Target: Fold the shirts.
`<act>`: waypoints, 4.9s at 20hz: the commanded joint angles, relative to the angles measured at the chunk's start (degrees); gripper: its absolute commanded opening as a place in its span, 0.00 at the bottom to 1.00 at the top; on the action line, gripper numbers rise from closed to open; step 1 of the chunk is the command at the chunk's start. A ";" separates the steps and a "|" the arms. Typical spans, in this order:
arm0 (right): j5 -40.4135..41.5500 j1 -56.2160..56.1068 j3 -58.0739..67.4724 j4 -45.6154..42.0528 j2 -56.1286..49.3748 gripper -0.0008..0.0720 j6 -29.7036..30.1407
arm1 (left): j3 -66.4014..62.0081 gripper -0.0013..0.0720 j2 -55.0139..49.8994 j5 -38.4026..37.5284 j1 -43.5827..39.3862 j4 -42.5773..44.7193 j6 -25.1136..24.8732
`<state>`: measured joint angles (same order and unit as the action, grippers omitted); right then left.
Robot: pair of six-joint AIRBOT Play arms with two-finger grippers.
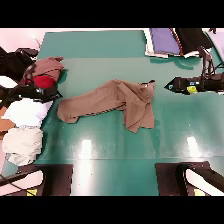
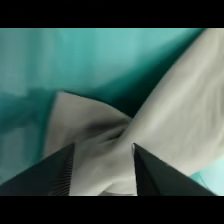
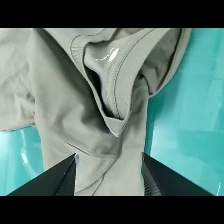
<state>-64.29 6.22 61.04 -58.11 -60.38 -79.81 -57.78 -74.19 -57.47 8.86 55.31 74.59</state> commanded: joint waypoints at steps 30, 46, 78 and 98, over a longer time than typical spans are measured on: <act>-6.27 -3.23 41.97 8.41 -20.22 0.03 8.98 | -25.24 0.06 11.58 -6.88 -1.31 -1.33 -4.61; -13.94 17.44 42.07 8.39 6.99 0.02 2.82 | -30.86 0.05 27.78 -16.81 -1.64 -1.53 -0.66; -10.47 3.63 10.21 -2.86 -7.72 0.60 -0.70 | 25.31 0.67 11.58 -6.43 2.23 -6.93 -3.72; -10.93 15.17 -3.67 -0.37 -8.09 0.64 1.07 | 10.47 0.06 11.06 1.66 -11.74 -6.69 2.49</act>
<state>-76.82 17.34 63.66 -58.59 -68.18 -80.05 -42.37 -63.81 -54.48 -3.38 48.64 76.88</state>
